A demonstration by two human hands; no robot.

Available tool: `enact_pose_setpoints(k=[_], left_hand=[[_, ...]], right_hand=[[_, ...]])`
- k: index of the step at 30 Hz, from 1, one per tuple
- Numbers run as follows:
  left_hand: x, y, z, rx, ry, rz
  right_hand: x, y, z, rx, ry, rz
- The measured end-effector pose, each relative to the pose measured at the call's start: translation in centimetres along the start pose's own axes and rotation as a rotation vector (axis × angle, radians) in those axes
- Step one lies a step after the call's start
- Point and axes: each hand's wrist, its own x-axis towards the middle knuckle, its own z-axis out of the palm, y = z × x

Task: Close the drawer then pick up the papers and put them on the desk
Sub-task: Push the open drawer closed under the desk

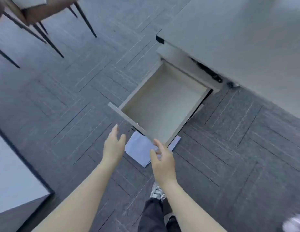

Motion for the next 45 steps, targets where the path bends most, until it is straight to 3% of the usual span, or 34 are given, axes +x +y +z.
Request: enact_pose_setpoints(k=[4, 10, 15, 36, 45], left_hand=[[3.5, -2.5, 2.8, 0.062, -0.102, -0.119], [6.9, -2.3, 5.8, 0.124, 0.001, -0.066], [8.3, -0.5, 8.1, 0.139, 0.105, -0.054], [20.8, 17.4, 22.5, 0.342, 0.166, 0.140], [23.2, 19.4, 24.8, 0.400, 0.214, 0.212]], right_hand=[[3.3, 2.8, 2.3, 0.319, 0.114, 0.379], [6.2, 3.2, 2.0, 0.659, 0.186, 0.527], [8.3, 2.3, 0.4, 0.717, 0.190, 0.508], [25.9, -7.4, -15.9, 0.562, 0.119, 0.328], [28.5, -8.9, -17.9, 0.533, 0.171, 0.293]])
